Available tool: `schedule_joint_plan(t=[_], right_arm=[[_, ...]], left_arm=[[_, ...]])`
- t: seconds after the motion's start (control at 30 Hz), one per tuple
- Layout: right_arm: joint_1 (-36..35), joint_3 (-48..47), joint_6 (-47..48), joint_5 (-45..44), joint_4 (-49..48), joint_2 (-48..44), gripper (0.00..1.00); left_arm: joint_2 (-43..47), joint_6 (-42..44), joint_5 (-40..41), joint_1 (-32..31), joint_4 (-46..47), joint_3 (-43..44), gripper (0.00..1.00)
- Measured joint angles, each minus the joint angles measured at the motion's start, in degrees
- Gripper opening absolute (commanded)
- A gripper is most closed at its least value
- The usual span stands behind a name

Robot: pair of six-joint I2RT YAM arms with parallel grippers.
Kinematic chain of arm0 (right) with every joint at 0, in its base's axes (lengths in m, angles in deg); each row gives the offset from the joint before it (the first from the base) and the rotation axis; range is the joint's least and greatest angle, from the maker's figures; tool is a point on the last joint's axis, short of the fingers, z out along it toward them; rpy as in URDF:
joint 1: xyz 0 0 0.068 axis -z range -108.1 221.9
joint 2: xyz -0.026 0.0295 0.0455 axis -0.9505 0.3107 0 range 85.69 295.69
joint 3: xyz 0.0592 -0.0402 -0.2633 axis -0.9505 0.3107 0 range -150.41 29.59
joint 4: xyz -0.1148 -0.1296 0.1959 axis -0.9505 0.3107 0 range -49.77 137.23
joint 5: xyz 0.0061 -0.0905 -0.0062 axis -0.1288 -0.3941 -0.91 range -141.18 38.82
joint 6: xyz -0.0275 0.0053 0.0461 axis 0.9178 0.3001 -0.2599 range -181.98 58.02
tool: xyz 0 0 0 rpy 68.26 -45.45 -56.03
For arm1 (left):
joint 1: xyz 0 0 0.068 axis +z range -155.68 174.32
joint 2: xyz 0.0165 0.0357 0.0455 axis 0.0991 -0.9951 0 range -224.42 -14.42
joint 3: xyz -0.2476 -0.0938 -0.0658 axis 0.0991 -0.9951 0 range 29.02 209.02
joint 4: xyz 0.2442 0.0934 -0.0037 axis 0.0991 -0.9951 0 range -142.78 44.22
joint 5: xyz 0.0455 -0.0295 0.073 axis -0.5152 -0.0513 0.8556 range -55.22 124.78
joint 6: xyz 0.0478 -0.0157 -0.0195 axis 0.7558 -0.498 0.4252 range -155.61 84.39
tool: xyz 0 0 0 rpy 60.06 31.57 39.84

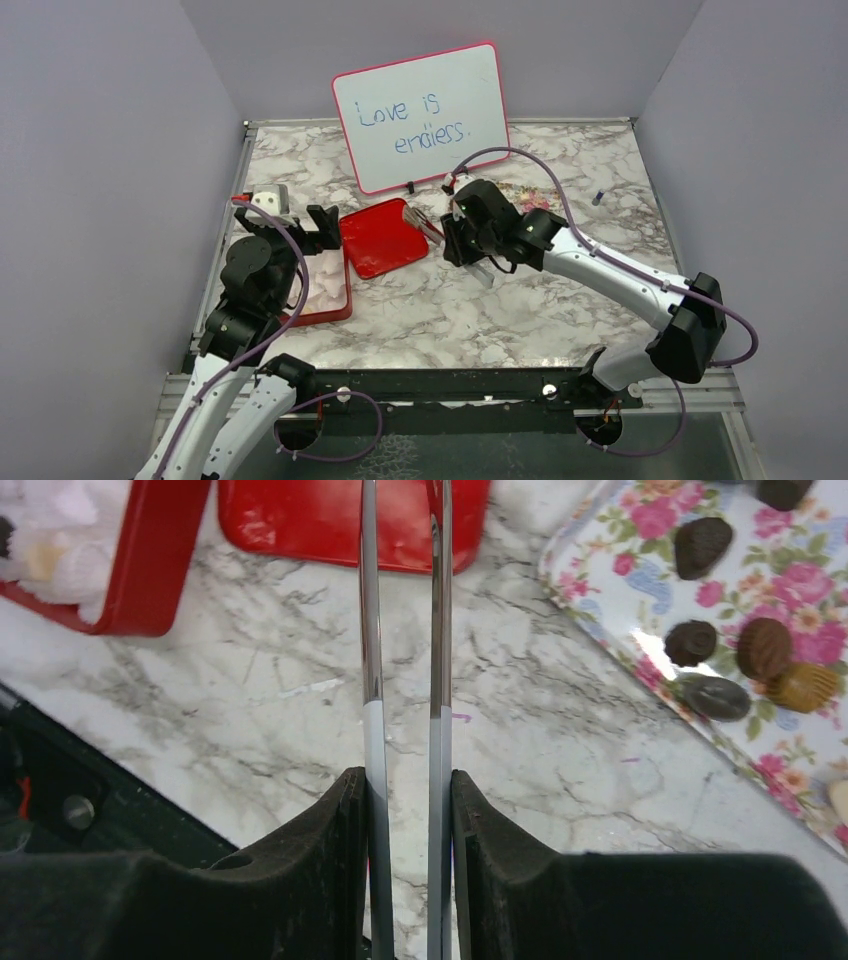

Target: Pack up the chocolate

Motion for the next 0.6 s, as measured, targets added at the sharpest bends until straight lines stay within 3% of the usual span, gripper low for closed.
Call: schedule_joint_plan(t=[0.6], right_arm=[[-16.3,-4.9,-0.4,7.1,-4.3,8.0,0.28]], left_arm=[[1.9,0.1,3.9,0.0,-0.5,4.9,0.99]])
